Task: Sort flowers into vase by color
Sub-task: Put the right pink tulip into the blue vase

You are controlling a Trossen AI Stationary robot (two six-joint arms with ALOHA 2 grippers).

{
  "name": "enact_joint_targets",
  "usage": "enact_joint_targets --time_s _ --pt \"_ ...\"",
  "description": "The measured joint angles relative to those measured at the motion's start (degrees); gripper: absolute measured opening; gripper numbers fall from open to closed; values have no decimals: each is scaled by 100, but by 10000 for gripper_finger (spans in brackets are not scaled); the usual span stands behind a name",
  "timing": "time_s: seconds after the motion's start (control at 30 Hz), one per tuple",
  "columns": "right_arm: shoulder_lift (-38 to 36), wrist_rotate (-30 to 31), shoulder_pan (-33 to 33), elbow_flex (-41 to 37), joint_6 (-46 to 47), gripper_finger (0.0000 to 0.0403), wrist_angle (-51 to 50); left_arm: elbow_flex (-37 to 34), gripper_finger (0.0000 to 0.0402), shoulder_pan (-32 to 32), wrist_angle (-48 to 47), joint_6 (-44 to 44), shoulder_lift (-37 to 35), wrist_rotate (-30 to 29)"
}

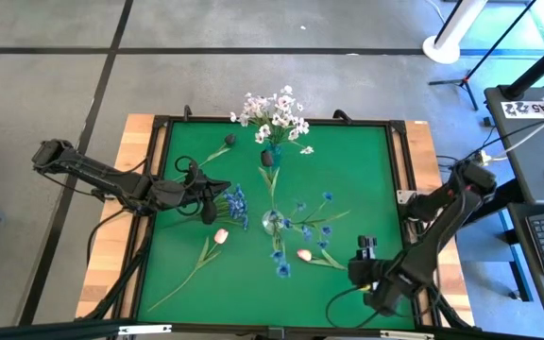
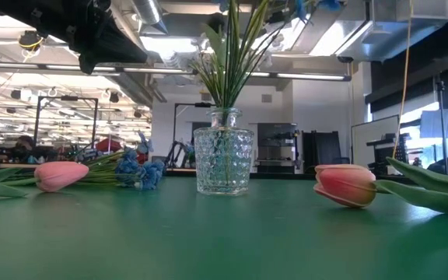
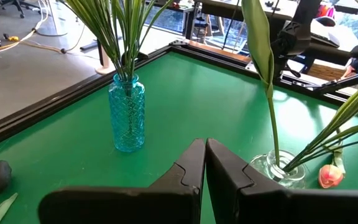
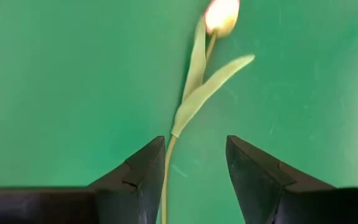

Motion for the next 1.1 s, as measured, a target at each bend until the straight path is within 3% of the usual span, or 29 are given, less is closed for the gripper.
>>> enact_joint_targets --time_s 0.17,0.4,0.8,0.93,1.1 --pt "486 -811 -280 -51 412 170 131 0 11 -1 0 -1 0 2" --pt "528 -1290 -563 -733 242 170 1503 0 11 -1 -3 -1 0 2" --pt "492 -1462 -617 -1676 673 167 2297 0 11 -2 -2 0 0 2" --pt "501 -1581 -617 -1705 696 126 2215 0 11 -3 -2 0 0 2" --pt "508 -1666 -619 -1707 650 22 2073 0 11 -3 -2 -2 0 2"
